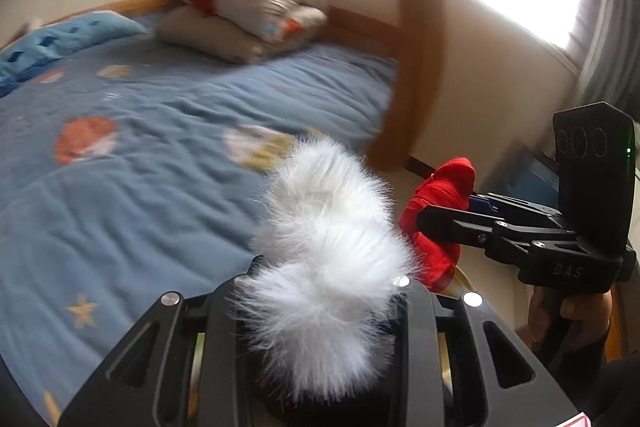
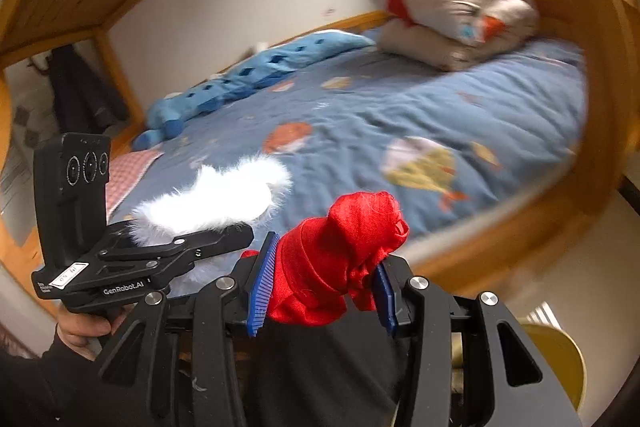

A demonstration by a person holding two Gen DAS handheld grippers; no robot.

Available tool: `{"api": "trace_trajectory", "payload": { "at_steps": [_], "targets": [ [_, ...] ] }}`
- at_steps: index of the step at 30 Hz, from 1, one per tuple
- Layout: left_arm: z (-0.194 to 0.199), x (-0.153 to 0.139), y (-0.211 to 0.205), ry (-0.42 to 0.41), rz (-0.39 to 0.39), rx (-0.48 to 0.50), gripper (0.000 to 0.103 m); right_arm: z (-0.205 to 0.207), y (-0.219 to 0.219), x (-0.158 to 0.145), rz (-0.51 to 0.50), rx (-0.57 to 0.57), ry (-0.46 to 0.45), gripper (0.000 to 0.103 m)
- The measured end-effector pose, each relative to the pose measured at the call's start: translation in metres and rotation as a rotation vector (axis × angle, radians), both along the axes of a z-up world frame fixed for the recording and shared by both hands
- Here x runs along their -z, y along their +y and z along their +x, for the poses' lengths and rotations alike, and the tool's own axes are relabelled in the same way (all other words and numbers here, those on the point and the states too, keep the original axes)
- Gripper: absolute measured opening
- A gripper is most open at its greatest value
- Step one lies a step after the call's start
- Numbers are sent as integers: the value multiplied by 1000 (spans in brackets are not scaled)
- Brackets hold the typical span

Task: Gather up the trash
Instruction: 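Carry the red-and-white fluffy item over the yellow bin with both tools, then open both tools to drop the fluffy item into the yellow bin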

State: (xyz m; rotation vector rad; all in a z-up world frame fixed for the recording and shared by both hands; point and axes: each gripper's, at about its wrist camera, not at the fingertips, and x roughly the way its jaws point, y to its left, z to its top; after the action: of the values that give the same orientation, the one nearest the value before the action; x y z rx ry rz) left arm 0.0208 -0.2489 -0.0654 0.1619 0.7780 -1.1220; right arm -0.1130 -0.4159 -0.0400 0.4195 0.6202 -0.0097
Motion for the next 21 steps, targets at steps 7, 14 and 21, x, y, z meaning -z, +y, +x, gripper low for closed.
{"api": "trace_trajectory", "payload": {
  "at_steps": [7,14,21],
  "targets": [
    [-55,23,-64,53,41,189,29,-66,-37,23,5,152,84,42],
    [-93,61,-117,128,127,328,29,-118,-64,58,2,264,211,43],
    [-116,98,-149,174,238,400,32,-148,-86,99,37,329,309,45]
  ]
}}
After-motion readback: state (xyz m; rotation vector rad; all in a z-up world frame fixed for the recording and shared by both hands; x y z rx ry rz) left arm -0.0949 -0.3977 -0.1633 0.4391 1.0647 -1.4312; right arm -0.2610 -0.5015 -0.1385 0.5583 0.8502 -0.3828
